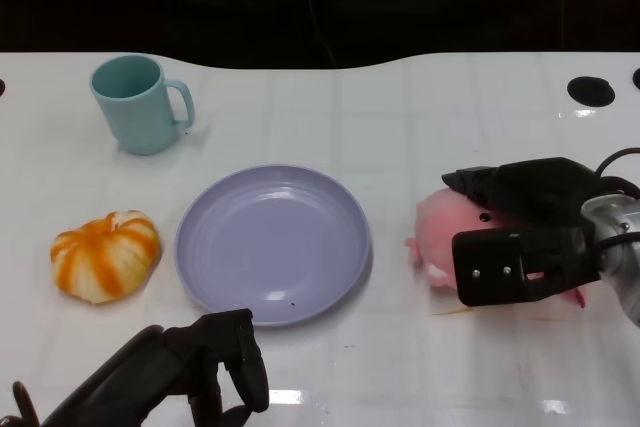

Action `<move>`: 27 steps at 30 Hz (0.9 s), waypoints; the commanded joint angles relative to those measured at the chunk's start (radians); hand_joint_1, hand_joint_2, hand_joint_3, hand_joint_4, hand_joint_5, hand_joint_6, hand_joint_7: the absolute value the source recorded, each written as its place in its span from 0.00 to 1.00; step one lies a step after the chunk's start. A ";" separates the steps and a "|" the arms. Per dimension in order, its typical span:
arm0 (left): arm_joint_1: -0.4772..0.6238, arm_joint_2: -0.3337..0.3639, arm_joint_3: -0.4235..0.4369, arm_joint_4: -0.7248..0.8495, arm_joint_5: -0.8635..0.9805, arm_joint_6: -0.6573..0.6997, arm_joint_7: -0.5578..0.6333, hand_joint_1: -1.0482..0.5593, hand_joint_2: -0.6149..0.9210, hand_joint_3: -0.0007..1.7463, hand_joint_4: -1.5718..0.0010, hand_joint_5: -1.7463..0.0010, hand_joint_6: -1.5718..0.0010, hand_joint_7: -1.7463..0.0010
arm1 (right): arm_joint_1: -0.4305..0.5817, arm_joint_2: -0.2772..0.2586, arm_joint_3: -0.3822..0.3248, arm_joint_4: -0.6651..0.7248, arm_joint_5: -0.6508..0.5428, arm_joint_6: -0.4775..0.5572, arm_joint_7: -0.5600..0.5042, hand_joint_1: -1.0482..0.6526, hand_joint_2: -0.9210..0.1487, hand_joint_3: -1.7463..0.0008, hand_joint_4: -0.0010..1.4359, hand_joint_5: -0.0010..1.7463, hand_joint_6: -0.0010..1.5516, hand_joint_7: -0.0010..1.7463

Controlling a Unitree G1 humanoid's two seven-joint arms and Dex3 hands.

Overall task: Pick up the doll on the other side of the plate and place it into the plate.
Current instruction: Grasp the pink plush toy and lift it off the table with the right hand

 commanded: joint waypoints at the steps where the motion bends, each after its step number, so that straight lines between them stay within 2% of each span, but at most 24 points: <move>1: -0.003 0.009 0.006 -0.002 0.004 -0.001 0.005 0.53 0.80 0.61 0.61 0.00 0.69 0.05 | 0.013 0.020 -0.025 0.056 0.052 -0.012 -0.034 0.30 0.00 0.93 0.47 0.29 0.53 0.05; 3: -0.004 0.009 0.005 -0.005 0.004 0.004 0.004 0.53 0.80 0.61 0.62 0.00 0.69 0.06 | 0.005 0.030 -0.032 0.071 0.068 -0.012 -0.050 0.32 0.00 0.93 0.48 0.33 0.56 0.04; 4: -0.005 0.009 0.005 -0.007 0.003 0.008 0.003 0.53 0.80 0.61 0.61 0.00 0.69 0.06 | -0.001 0.035 -0.035 0.076 0.074 -0.007 -0.056 0.40 0.00 0.93 0.55 0.38 0.63 0.08; 5: -0.006 0.009 0.005 -0.009 0.002 0.012 0.002 0.53 0.80 0.61 0.61 0.00 0.69 0.06 | -0.007 0.039 -0.035 0.081 0.077 -0.005 -0.060 0.43 0.00 0.94 0.57 0.41 0.67 0.09; 7: -0.006 0.008 0.005 -0.010 0.001 0.015 0.002 0.53 0.79 0.61 0.61 0.00 0.69 0.06 | -0.016 0.042 -0.034 0.093 0.084 -0.013 -0.064 0.46 0.00 0.94 0.58 0.49 0.71 0.09; 8: -0.005 0.009 0.005 -0.010 0.001 0.015 0.002 0.53 0.79 0.61 0.61 0.00 0.69 0.06 | -0.019 0.043 -0.033 0.099 0.088 -0.021 -0.066 0.50 0.02 0.94 0.60 0.68 0.77 0.12; 10: -0.002 0.009 0.005 -0.013 -0.001 0.020 0.001 0.53 0.79 0.61 0.61 0.00 0.69 0.07 | -0.024 0.044 -0.026 0.111 0.092 -0.029 -0.066 0.53 0.04 0.92 0.60 0.84 0.81 0.15; 12: -0.002 0.009 0.005 -0.013 -0.001 0.020 0.001 0.53 0.79 0.61 0.61 0.00 0.69 0.07 | -0.023 0.042 -0.017 0.115 0.084 -0.043 -0.084 0.53 0.05 0.90 0.60 0.88 0.82 0.17; 13: -0.002 0.008 0.005 -0.010 -0.001 0.016 0.002 0.53 0.79 0.61 0.61 0.00 0.69 0.07 | -0.021 0.040 -0.009 0.114 0.072 -0.052 -0.106 0.51 0.03 0.88 0.59 0.92 0.80 0.18; 15: -0.003 0.008 0.004 -0.004 -0.001 0.009 0.003 0.52 0.79 0.62 0.61 0.00 0.68 0.07 | -0.018 0.038 0.003 0.110 0.052 -0.059 -0.141 0.48 0.01 0.87 0.55 0.90 0.76 0.21; 16: -0.004 0.008 0.004 -0.004 -0.001 0.009 0.003 0.52 0.79 0.62 0.61 0.00 0.68 0.07 | -0.018 0.038 0.006 0.110 0.050 -0.060 -0.150 0.47 0.00 0.87 0.54 0.92 0.70 0.33; 18: -0.003 0.008 0.004 -0.008 0.001 0.016 0.003 0.52 0.78 0.62 0.61 0.00 0.68 0.07 | -0.015 0.037 0.005 0.105 0.052 -0.066 -0.172 0.47 0.00 0.87 0.53 0.92 0.64 0.44; 19: -0.004 0.008 0.003 -0.009 0.002 0.019 0.004 0.52 0.78 0.62 0.61 0.00 0.68 0.07 | -0.011 0.038 -0.001 0.100 0.056 -0.072 -0.195 0.48 0.02 0.87 0.53 0.95 0.60 0.54; 20: -0.004 0.008 0.003 -0.010 0.003 0.020 0.004 0.53 0.78 0.62 0.61 0.00 0.68 0.07 | -0.008 0.040 -0.006 0.093 0.061 -0.075 -0.212 0.47 0.03 0.85 0.56 0.98 0.55 0.65; 21: -0.005 0.007 0.003 -0.008 0.003 0.019 0.005 0.53 0.78 0.63 0.61 0.00 0.68 0.07 | -0.004 0.042 -0.013 0.091 0.065 -0.084 -0.239 0.47 0.03 0.85 0.57 0.99 0.54 0.68; 24: -0.005 0.006 0.002 -0.005 0.004 0.014 0.007 0.53 0.78 0.63 0.61 0.00 0.68 0.07 | 0.005 0.044 -0.024 0.094 0.072 -0.113 -0.307 0.48 0.08 0.81 0.63 1.00 0.46 0.91; 25: -0.005 0.006 0.002 -0.006 0.005 0.015 0.007 0.53 0.78 0.63 0.61 0.00 0.68 0.07 | 0.009 0.046 -0.028 0.092 0.074 -0.119 -0.330 0.48 0.09 0.80 0.63 1.00 0.44 0.96; 26: -0.005 0.007 0.001 -0.008 0.006 0.015 0.006 0.53 0.78 0.63 0.62 0.00 0.68 0.07 | 0.011 0.047 -0.031 0.092 0.075 -0.124 -0.345 0.48 0.10 0.79 0.64 1.00 0.47 0.86; 27: -0.005 0.007 0.001 -0.007 0.007 0.012 0.007 0.53 0.78 0.64 0.62 0.00 0.68 0.08 | 0.014 0.050 -0.036 0.091 0.076 -0.132 -0.372 0.48 0.11 0.78 0.64 1.00 0.48 0.82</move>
